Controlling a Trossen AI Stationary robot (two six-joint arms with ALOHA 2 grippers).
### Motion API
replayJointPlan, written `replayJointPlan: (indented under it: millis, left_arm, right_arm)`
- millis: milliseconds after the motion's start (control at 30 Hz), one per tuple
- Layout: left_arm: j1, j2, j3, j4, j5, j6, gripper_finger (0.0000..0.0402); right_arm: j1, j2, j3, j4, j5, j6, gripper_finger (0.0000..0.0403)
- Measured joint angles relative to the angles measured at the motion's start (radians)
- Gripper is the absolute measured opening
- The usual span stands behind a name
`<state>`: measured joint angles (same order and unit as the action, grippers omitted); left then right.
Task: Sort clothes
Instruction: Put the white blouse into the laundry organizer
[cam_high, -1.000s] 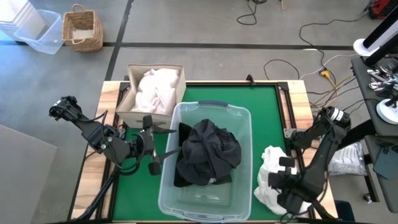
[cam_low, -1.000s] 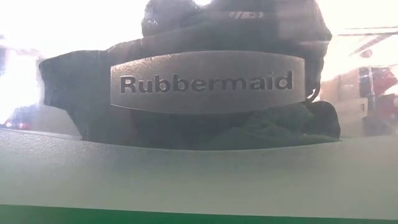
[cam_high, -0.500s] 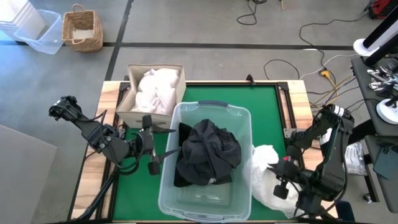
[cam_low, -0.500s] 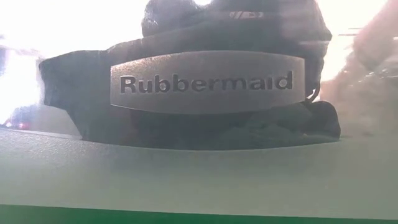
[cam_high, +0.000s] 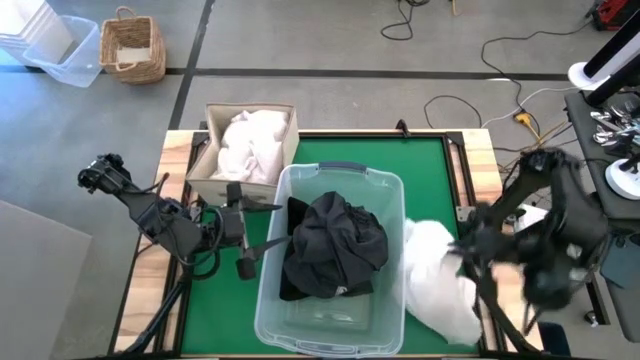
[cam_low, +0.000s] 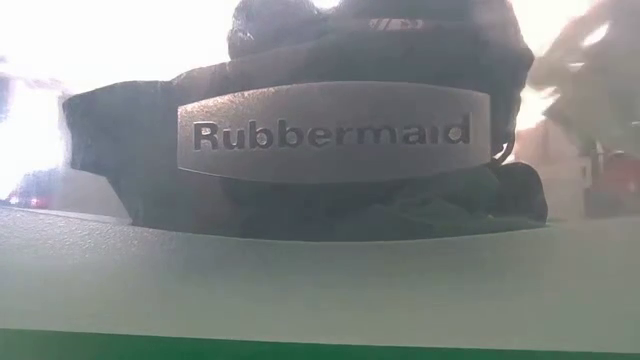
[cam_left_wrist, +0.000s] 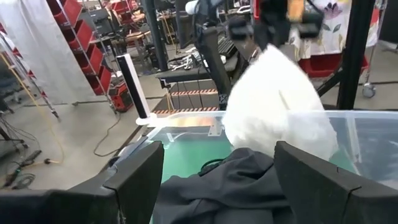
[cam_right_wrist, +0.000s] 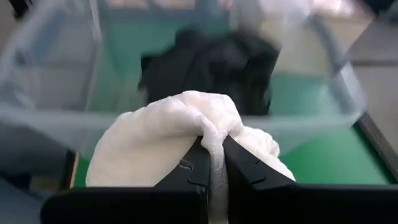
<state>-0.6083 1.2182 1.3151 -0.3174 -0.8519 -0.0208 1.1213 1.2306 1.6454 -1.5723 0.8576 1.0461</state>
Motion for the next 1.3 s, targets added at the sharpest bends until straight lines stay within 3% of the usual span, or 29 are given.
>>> replayJointPlan:
  millis: [400,500,600,833,1067,1300]
  left_arm:
    - [0.004,0.0,0.0,-0.006,-0.006,0.078,0.028]
    - [0.004,0.0,0.0,-0.018,-0.007,0.073,0.028]
    - [0.004,0.0,0.0,-0.023,-0.038,0.08,0.028]
    - [0.004,0.0,-0.001,-0.03,-0.243,0.131,0.028]
    - [0.009,0.0,-0.001,-0.03,-0.359,0.188,0.028]
    - [0.011,-0.002,-0.002,-0.145,-0.505,0.193,0.028]
  right_arm:
    - [-0.001,-0.253,0.116,0.038,0.402,-0.229,0.0012]
    - [-0.001,-0.293,0.116,0.096,0.456,-0.282,0.0012]
    - [-0.001,-0.326,0.116,0.186,0.473,-0.406,0.0012]
    - [-0.001,-0.382,0.116,0.528,0.49,-0.829,0.0012]
    - [-0.001,-0.421,0.115,0.846,0.395,-1.177,0.0013]
    - [-0.001,-0.448,0.115,0.989,0.277,-1.358,0.0013]
